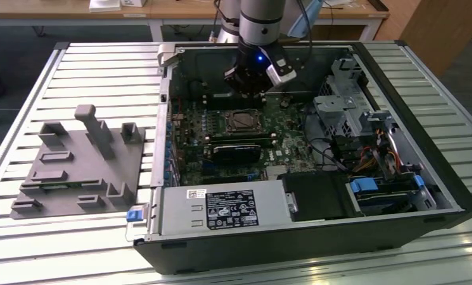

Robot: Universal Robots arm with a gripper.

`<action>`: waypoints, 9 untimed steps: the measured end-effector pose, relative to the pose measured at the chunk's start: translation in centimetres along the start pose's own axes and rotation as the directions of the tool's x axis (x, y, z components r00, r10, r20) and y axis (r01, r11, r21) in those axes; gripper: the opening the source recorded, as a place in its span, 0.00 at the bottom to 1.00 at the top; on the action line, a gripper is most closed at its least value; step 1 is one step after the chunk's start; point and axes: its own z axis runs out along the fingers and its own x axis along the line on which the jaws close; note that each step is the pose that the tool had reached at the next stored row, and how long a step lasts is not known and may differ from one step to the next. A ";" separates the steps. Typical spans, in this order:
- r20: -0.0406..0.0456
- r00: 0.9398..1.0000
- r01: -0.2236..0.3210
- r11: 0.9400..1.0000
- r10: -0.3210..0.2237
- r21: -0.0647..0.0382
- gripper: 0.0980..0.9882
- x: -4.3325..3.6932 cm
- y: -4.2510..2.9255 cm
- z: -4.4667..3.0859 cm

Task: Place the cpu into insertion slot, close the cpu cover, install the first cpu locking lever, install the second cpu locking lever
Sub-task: 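Install the first cpu locking lever, then install the second cpu locking lever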

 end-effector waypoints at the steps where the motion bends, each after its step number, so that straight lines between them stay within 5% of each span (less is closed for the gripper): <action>1: 0.000 1.000 0.000 1.000 0.000 0.000 0.01 0.00 -0.05 0.00; 9: 0.000 1.000 0.000 1.000 0.000 0.000 0.01 0.00 -0.39 -0.01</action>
